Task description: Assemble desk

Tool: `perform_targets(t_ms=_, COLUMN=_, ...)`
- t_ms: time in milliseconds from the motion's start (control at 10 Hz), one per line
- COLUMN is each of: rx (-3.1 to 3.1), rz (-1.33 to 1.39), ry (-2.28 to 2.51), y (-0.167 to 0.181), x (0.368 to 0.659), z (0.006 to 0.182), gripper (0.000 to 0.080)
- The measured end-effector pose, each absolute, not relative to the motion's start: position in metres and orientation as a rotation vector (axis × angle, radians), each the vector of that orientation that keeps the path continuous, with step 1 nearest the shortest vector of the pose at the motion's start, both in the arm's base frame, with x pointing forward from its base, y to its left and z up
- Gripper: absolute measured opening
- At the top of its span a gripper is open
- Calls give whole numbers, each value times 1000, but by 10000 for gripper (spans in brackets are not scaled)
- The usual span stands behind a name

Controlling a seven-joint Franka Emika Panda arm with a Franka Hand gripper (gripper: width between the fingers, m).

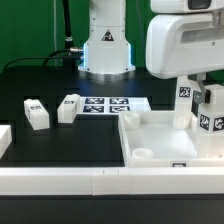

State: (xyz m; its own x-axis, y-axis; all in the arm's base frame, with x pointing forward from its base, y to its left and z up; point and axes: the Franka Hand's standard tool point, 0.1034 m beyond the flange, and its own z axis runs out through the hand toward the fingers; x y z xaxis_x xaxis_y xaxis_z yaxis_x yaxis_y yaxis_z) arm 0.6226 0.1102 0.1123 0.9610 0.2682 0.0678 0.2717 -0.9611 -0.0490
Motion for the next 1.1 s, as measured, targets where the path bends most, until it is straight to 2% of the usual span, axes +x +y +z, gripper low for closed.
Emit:
perform_targets(t_ms=500, rx=-3049, rz=-77, ry=363, y=111, x=623, z=113, gripper=286)
perform_targets(t_ms=900, rx=-2965, rz=-73, ry=931, y=92, x=622, z=112, gripper=292)
perform_targets(t_ms=1100, rx=-2951, rz=-81, ry=1072, y=83, x=621, z=113, gripper=298)
